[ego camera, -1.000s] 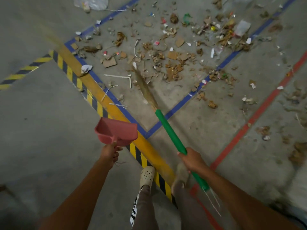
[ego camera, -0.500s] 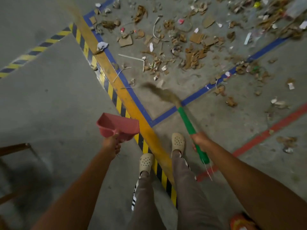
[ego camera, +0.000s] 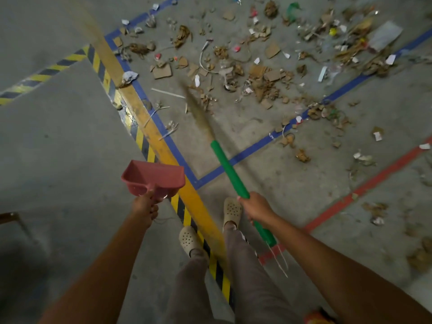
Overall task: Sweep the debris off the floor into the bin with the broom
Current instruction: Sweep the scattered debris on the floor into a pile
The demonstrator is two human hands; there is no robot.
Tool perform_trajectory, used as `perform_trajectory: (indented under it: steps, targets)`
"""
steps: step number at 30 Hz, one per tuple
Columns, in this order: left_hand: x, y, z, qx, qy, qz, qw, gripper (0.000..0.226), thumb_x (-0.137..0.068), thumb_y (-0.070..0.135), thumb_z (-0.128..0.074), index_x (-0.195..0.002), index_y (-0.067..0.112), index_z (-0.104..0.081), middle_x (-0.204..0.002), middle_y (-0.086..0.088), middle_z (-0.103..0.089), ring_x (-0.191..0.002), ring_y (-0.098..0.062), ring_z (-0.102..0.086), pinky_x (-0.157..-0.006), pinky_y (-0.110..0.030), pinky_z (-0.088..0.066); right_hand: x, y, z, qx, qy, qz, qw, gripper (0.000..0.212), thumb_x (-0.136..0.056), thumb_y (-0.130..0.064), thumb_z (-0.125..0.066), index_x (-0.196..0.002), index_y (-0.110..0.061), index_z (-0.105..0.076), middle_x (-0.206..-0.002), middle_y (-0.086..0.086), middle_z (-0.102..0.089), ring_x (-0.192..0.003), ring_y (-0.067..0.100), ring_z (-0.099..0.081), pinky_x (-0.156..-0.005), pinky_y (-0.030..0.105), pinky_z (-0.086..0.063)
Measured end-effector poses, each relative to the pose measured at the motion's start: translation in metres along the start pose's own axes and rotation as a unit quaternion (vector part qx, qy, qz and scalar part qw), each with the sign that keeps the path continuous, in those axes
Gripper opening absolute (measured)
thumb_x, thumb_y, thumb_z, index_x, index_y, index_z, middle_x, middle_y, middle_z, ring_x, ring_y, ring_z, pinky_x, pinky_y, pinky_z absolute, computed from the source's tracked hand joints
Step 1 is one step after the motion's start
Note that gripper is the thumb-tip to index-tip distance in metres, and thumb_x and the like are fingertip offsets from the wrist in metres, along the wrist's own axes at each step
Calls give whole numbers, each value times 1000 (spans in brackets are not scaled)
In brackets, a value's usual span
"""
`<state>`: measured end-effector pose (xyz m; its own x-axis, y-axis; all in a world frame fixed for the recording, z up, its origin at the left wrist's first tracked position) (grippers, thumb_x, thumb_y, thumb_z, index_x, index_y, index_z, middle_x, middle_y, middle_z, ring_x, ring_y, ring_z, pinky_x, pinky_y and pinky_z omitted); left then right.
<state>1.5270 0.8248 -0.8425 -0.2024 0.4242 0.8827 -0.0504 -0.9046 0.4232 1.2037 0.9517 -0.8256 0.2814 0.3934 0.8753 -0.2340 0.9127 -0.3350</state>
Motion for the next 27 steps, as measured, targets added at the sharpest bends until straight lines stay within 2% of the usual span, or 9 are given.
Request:
perform_trajectory:
  steps: [3, 7, 10, 14, 17, 19, 23, 27]
  targets:
    - [0, -15, 20, 15, 21, 18, 999, 30, -102, 34, -54, -82, 12, -47, -69, -8, -49, -28, -3, -25, -33, -8, -17, 6, -24, -37, 60, -85, 15, 994, 24, -95, -37, -59, -94, -13, -57, -66, 8, -60, -50, 23, -59, -45, 27, -46]
    - [-9, -38, 52, 33, 66, 46, 996, 32, -102, 33, -52, -81, 10, -48, -70, -10, -50, -26, -3, -26, -33, -9, -18, -13, -42, -66, 72, -165, -26, 983, 25, -96, -25, -60, -77, -9, -53, -55, 9, -52, -42, 19, -47, -43, 25, -38]
    - [-21, -42, 68, 41, 68, 50, 996, 36, -102, 37, -52, -82, 8, -51, -70, -8, -50, -28, -3, -27, -33, -10, -20, -38, -46, -60, 50, -140, -71, 986, 26, -98, -19, -56, -78, -2, -53, -52, 12, -48, -39, 20, -44, -39, 23, -36]
    - [-38, -31, 82, 55, 37, 41, 997, 35, -100, 43, -55, -84, 12, -51, -71, -6, -51, -31, -3, -25, -32, -11, -18, -61, -48, -38, -65, -32, -105, 992, 25, -101, -17, -50, -81, -3, -51, -49, 10, -44, -32, 17, -38, -35, 20, -33]
    - [-47, -18, 93, 62, 22, 34, 997, 33, -99, 43, -56, -86, 13, -53, -72, -6, -54, -33, -3, -24, -33, -12, -17, -57, -61, -30, -122, 53, -89, 987, 28, -102, -19, -49, -79, -3, -51, -49, 11, -43, -33, 19, -38, -38, 23, -33]
    - [-51, -10, 104, 65, 18, 28, 997, 32, -99, 42, -56, -93, 11, -57, -71, -6, -55, -33, -4, -24, -34, -13, -16, -46, -71, -34, -129, 82, -72, 986, 32, -102, -21, -50, -76, -3, -53, -47, 11, -44, -34, 20, -39, -41, 26, -35]
    - [-62, -1, 133, 63, 18, 24, 998, 29, -100, 38, -54, -93, 11, -59, -71, -6, -56, -34, -5, -24, -35, -14, -17, -14, -90, -74, -74, 71, -31, 994, 31, -99, -27, -54, -80, -3, -57, -51, 10, -50, -41, 21, -46, -47, 30, -40]
    - [-75, 0, 168, 64, 33, 45, 996, 17, -102, 26, -49, -92, 13, -54, -72, -5, -52, -31, -2, -25, -33, -12, -17, 19, -121, -152, -1, -16, -3, 1000, 27, -99, -32, -56, -92, -6, -59, -56, 6, -52, -42, 20, -50, -45, 29, -43]
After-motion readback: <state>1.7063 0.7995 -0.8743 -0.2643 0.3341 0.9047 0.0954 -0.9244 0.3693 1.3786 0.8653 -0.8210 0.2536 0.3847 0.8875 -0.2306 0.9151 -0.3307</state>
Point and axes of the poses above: each hand's wrist, its own x-axis away from the middle knuckle, its own z-axis out of the back of the hand, y = z × x, the point moved 5 cm from there along -x, towards the middle knuckle
